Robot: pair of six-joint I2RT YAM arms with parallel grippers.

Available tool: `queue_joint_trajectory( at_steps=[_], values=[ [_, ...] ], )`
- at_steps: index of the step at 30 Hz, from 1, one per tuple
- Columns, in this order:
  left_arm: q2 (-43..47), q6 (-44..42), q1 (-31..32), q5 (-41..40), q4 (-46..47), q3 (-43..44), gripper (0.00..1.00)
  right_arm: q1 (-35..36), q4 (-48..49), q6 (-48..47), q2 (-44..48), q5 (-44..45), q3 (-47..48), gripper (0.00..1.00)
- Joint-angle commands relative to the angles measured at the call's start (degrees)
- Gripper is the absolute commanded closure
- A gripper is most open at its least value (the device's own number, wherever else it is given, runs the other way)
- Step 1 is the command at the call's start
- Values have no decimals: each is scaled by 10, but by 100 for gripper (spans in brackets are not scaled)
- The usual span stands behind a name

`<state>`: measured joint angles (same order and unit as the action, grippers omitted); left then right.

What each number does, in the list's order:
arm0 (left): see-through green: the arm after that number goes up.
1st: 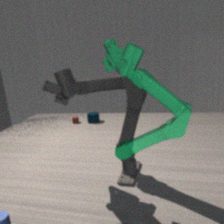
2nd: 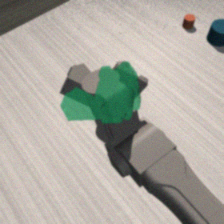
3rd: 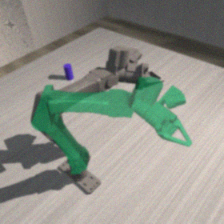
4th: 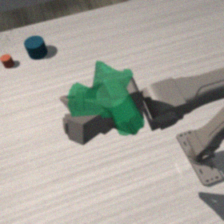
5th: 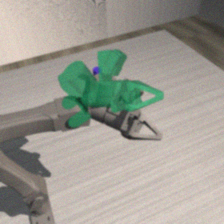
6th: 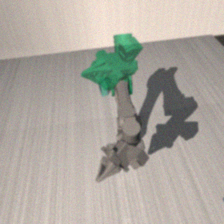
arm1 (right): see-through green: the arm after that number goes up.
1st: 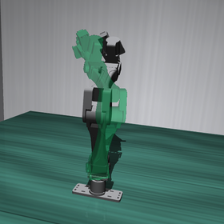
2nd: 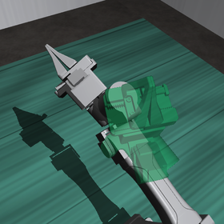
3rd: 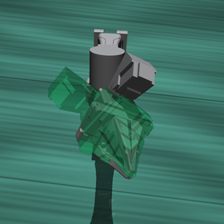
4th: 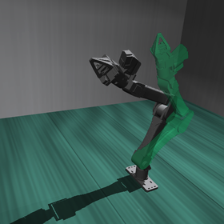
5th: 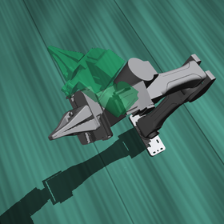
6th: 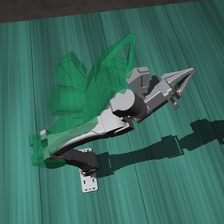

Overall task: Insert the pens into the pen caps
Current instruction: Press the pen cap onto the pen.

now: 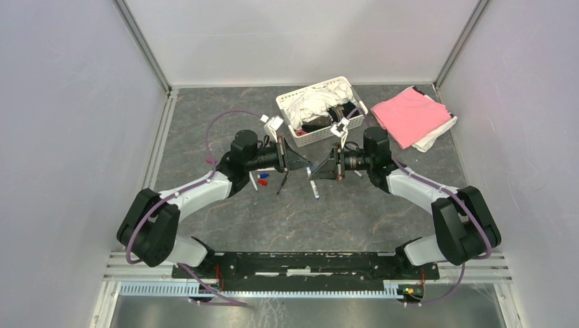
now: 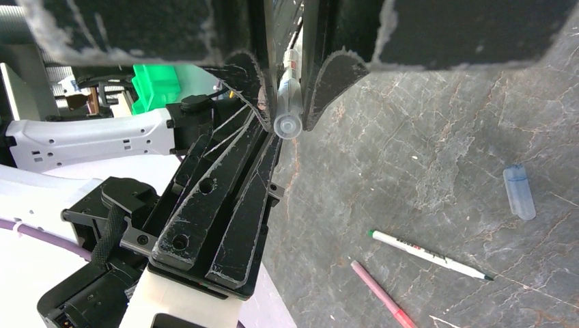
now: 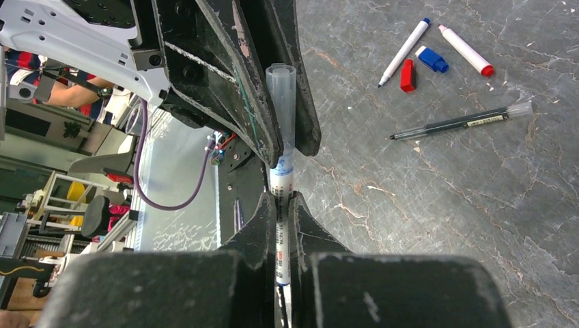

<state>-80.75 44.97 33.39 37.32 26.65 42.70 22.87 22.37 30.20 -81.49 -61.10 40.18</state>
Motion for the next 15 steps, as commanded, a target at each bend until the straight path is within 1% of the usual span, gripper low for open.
queue_joint_trajectory(
  at_steps=[1, 3, 7, 9, 10, 12, 15],
  values=[
    [-9, -15, 28, 29, -30, 14, 88, -7, 48, -8, 0, 54, 18, 100],
    [-15, -6, 28, 42, -9, 16, 88, -9, 44, -12, 4, 55, 17, 100],
    [-18, -15, 28, 72, -5, 15, 90, -17, 40, -15, 3, 57, 24, 100],
    [-18, -14, 27, 68, -17, 13, 92, -20, 20, -26, -2, 61, 31, 100],
    [-20, -13, 27, 52, -30, 15, 93, -20, 3, -37, -4, 67, 33, 100],
    [-28, -9, 27, 28, -60, 18, 94, -20, -1, -39, -6, 73, 28, 100],
    [-55, 7, 30, 38, -43, 14, 93, -21, -3, -36, -8, 86, 20, 100]
  ],
)
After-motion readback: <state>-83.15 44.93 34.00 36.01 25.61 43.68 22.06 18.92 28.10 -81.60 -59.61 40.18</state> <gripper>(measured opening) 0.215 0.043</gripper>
